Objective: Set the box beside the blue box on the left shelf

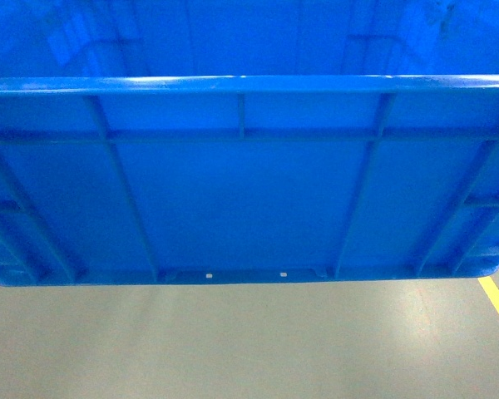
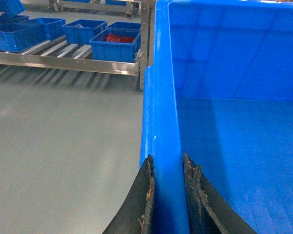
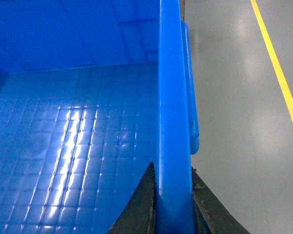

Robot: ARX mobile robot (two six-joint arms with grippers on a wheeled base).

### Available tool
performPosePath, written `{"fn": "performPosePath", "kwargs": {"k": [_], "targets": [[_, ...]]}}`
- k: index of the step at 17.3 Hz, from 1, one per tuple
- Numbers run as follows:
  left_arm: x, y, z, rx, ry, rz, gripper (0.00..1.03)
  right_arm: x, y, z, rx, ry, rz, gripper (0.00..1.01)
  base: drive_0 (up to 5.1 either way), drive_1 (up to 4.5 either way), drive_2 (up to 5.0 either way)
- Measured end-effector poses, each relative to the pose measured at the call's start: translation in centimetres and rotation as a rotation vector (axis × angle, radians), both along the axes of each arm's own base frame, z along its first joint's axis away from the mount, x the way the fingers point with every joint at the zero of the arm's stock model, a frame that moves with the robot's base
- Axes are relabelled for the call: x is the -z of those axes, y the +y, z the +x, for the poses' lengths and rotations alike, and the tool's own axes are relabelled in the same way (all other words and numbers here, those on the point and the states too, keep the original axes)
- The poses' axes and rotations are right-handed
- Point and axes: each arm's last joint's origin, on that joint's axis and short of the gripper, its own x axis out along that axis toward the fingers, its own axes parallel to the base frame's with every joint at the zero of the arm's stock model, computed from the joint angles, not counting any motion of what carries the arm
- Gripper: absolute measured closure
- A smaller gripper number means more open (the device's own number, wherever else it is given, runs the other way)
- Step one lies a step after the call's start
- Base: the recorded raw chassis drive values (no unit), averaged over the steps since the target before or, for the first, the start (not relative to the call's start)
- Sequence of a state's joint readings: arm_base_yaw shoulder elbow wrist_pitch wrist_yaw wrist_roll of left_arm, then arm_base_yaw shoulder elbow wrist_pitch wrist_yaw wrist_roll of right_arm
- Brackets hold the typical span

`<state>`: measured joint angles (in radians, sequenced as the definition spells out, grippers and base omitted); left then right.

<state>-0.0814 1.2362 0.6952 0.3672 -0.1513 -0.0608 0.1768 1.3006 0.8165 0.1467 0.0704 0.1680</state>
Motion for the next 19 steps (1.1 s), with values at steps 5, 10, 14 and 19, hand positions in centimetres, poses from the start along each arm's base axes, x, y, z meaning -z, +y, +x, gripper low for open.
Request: {"fn": "performPosePath", "kwargs": {"k": [5, 10, 14, 19], "targets": [[-0.06, 0.0, -0.01, 0.0, -0.005, 0.0, 0.92, 0.0, 0.0, 0.0, 0.0, 0.0, 0.0, 0.92, 0.0, 4.09, -4.0], [-0.04, 0.0, -0.02, 0.001, -0.002, 0.0, 0.92, 0.0, 0.0, 0.0, 0.0, 0.0, 0.0, 0.92, 0.1, 4.11, -4.0], [-0.04, 0.0, -0.02, 0.0, -0.002, 0.0, 0.92, 0.0, 0.0, 0.0, 0.0, 0.0, 0.0, 0.92, 0.0, 4.03, -4.1], [-0.06, 0.0, -0.01, 0.0, -0.004, 0.0, 0.92, 0.01, 0.0, -0.01, 0.0, 0.002, 0.001, 0.92, 0.0, 4.0, -4.1]]}}
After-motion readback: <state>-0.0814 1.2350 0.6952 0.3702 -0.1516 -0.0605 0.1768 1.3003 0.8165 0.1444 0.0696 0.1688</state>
